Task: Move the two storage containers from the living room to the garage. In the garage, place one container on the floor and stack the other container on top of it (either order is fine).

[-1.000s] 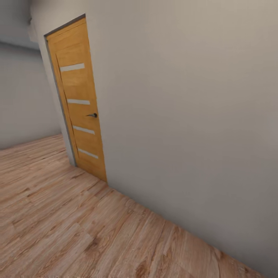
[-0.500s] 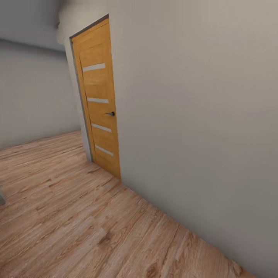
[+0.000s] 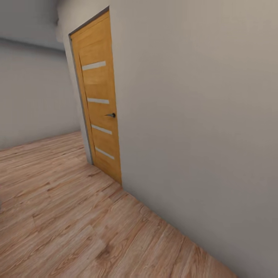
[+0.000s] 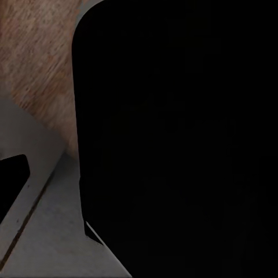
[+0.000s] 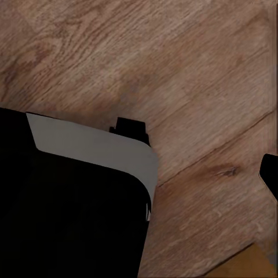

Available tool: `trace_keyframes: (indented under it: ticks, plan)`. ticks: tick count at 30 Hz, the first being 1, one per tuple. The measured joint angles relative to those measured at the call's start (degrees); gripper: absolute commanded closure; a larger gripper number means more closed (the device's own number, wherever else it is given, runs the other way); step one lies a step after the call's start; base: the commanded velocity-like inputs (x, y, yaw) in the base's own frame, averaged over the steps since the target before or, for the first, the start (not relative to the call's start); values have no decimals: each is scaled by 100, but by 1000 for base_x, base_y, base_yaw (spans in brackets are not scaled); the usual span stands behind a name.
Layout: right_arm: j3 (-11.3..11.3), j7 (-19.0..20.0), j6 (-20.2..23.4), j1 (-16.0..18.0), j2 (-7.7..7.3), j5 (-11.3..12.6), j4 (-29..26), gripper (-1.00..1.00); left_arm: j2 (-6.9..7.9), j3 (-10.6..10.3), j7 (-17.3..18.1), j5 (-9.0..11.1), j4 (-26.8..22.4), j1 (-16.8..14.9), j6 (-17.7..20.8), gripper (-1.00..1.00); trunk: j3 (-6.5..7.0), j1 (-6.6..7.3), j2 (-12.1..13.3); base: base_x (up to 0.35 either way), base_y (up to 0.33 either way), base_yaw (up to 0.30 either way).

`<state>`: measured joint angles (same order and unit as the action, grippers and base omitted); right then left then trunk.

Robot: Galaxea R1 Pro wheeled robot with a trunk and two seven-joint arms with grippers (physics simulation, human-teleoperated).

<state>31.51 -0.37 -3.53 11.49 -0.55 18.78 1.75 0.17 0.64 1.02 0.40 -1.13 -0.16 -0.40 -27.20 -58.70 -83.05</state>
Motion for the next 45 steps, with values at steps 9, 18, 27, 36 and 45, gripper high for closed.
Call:
trace_keyframes:
  ticks: [9,18,27,36,45]
  plan:
    - [0,12,0,1,-1,-1,0,-100,0,0,0,0,0,0,0,-100,0,0,0,324,0,0]
    - [0,-17,7,4,12,6,0,-100,0,0,-3,0,0,0,0,-100,0,0,0,318,0,0]
    - [0,-38,9,-3,25,-3,1,-100,0,0,-1,0,0,0,0,-100,-11,0,0,313,0,188]
    - [0,-35,9,-1,27,-11,1,-100,0,1,-1,0,0,0,0,-100,-30,0,0,313,0,266]
    - [0,-40,8,-1,22,-6,1,-100,0,0,-2,0,0,0,0,-100,-49,0,0,313,0,267]
